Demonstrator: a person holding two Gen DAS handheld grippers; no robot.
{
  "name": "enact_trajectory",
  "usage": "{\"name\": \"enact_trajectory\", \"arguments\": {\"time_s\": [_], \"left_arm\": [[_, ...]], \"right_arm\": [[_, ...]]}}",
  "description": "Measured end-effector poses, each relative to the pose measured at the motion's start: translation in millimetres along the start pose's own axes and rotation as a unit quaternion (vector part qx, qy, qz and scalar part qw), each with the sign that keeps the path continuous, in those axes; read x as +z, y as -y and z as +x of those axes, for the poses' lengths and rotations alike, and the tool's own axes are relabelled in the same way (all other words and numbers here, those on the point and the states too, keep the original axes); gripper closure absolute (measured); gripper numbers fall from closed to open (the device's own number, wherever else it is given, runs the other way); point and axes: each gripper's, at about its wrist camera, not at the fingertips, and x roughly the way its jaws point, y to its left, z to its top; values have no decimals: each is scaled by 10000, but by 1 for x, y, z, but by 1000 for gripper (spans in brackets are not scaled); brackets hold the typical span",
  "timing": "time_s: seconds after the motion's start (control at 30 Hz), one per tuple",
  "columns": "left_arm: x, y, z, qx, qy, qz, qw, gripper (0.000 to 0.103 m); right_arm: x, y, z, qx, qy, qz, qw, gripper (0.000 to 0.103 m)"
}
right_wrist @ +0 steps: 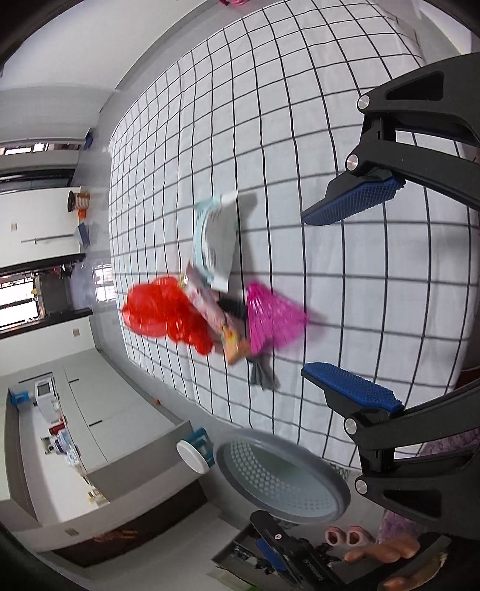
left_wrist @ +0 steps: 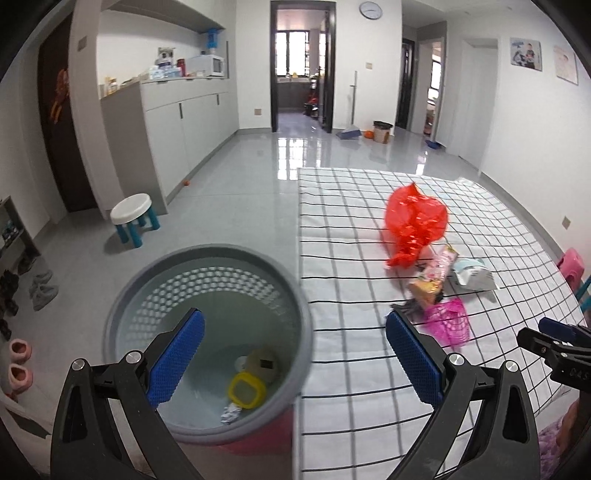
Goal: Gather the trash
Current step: 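Move both tools away from the basket toward the items on the sheet, then close the right tool on the pink shuttlecock and lift it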
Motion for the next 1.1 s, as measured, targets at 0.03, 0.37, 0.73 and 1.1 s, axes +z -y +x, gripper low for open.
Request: {"name": "enact_trajectory", "arguments": {"time_s": [0.03, 0.37, 0.73, 1.1], "left_arm": [[0, 5, 2, -18, -16, 21, 10000, 6], [17, 34, 30, -87, -99, 91, 9999, 6], [39, 55, 57, 26, -46, 259, 9996, 6], [31, 47, 76, 39, -202, 237, 9995, 6]], "right_arm": [[1, 4, 2, 12, -15, 19, 10000, 30], [11, 1, 33, 254, -276, -136, 9992, 30], [23, -19, 85, 506, -624, -299, 9963, 30], [21, -31, 113, 339, -730, -301, 9963, 29]]}}
